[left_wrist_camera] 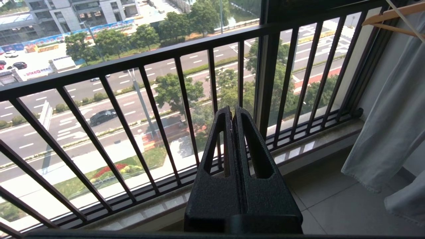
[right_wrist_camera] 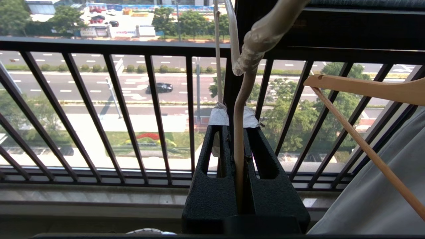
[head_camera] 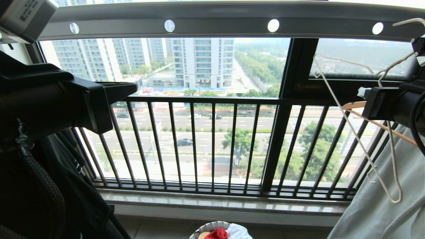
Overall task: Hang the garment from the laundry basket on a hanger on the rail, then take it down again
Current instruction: Hang the clothes rack on the clothesline
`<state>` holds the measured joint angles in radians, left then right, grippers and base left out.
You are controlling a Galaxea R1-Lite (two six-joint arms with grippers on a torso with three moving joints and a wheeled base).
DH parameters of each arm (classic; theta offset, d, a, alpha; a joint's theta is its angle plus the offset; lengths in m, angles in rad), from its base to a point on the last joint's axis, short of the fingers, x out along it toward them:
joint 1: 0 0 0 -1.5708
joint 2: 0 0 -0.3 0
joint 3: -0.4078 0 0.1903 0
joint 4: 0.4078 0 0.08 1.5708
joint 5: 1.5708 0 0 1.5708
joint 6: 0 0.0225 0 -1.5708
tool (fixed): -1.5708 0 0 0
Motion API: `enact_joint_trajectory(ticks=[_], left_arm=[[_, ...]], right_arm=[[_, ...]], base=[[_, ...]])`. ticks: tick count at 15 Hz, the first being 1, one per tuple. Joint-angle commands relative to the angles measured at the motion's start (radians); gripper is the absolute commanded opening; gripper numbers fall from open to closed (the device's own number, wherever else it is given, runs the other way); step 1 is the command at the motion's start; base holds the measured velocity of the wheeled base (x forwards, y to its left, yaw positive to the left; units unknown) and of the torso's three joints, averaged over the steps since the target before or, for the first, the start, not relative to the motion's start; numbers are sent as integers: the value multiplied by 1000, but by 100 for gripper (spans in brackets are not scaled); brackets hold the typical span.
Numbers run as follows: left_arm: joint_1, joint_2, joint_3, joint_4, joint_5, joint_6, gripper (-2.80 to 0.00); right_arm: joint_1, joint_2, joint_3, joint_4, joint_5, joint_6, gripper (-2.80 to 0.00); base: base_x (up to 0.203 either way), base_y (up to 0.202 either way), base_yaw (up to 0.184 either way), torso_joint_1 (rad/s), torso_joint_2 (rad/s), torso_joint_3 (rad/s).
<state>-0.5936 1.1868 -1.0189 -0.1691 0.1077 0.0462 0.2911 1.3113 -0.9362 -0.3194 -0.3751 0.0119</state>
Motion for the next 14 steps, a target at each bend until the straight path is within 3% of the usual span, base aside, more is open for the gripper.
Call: enact_joint_trajectory(ticks=[1, 7, 12, 14], left_arm=[[0, 4, -1, -1, 1, 0, -280], [0, 7, -3, -1, 1, 0, -280], [0, 11, -3, -1, 1, 0, -280], [0, 11, -3, -1, 1, 0, -280]], right_arm=[[-10, 72, -41, -4, -2, 0, -280], [-108, 134, -72, -11, 39, 6, -280], [-119, 206, -129, -1, 65, -7, -280], [-126, 240, -179, 3, 65, -47, -280]], base=[[0, 0, 0, 0, 0, 0], [0, 0, 0, 0, 0, 0], [0, 0, 0, 0, 0, 0], [0, 0, 0, 0, 0, 0]])
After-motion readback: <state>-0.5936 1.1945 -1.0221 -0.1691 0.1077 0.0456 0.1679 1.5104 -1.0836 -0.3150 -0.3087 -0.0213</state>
